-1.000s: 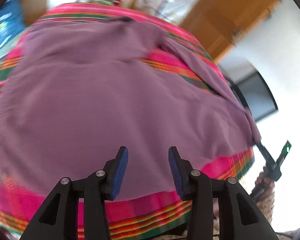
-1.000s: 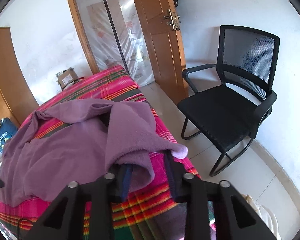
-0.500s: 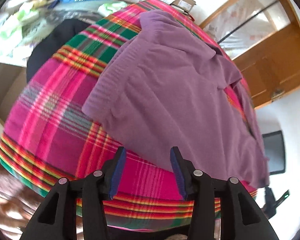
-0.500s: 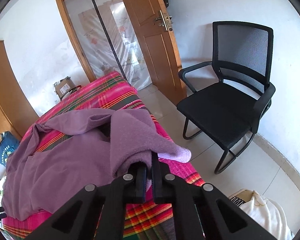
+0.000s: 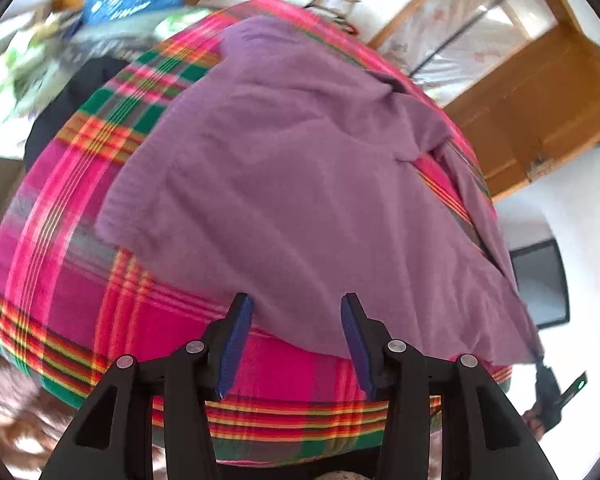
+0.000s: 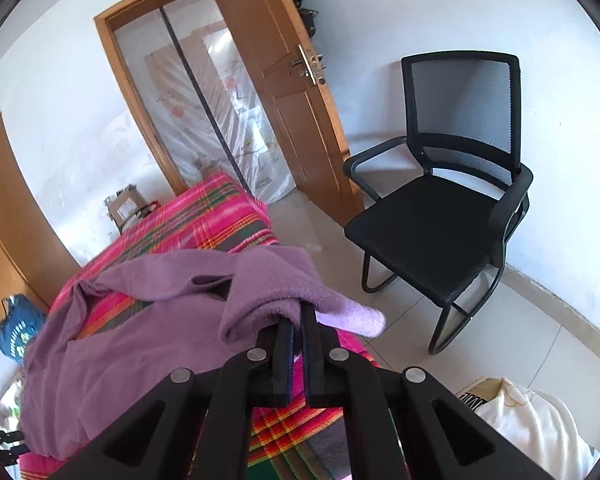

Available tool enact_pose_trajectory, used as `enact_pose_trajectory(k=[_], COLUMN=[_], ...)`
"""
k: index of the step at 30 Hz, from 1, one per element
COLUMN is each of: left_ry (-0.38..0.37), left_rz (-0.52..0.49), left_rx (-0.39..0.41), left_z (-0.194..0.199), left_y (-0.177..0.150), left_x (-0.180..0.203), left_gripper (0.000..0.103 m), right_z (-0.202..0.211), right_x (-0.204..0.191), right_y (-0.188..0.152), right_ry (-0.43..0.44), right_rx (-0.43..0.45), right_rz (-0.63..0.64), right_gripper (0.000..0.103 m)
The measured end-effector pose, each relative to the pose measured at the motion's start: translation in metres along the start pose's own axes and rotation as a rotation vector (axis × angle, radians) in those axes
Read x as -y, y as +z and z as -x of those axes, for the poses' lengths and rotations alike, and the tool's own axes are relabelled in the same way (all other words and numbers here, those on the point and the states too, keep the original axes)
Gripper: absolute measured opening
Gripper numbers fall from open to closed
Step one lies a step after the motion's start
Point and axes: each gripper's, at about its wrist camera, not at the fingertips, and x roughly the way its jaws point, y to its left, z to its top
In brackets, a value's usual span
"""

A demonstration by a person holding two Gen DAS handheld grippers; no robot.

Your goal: Fold clothes

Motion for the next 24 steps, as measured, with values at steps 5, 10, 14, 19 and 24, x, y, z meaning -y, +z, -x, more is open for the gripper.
enact_pose_trajectory(k=[5,10,14,19,24], left_ry=[-0.044,-0.073,-0.087,-0.114,-0.15], left_rz=[-0.161,-0.269,-0.361,-0.465,-0.544], left_rx=[-0.047,-0.133,-0.185,-0.246,-0.306], left_z=[-0.015,-0.042,-0.059,-0.085,-0.111], left_y=[-0.006,-0.009,-0.016,-0.02,-0.024], left_x=[0.049,0.089,0.121,0.162,0.198], left_gripper=[0.048,0.048,0.048,0.048,0.048], right_z=[-0.005,-0.01,-0.016,-0.016,-0.017], right_x=[0.011,0.025,0.035,0.044,0.05], right_y=[0.001,-0.005,-0.011,-0.015,-0.013], right_ry=[0.009,0.031,0.053,0.055,0.04], right_rx=[-0.017,-0.052,-0.089,-0.118,-0.149], right_rz=[-0.043,-0.095,-0.119,-0.115,-0.082], right_gripper=[0.003,0.003,0.003,0.009,0.014])
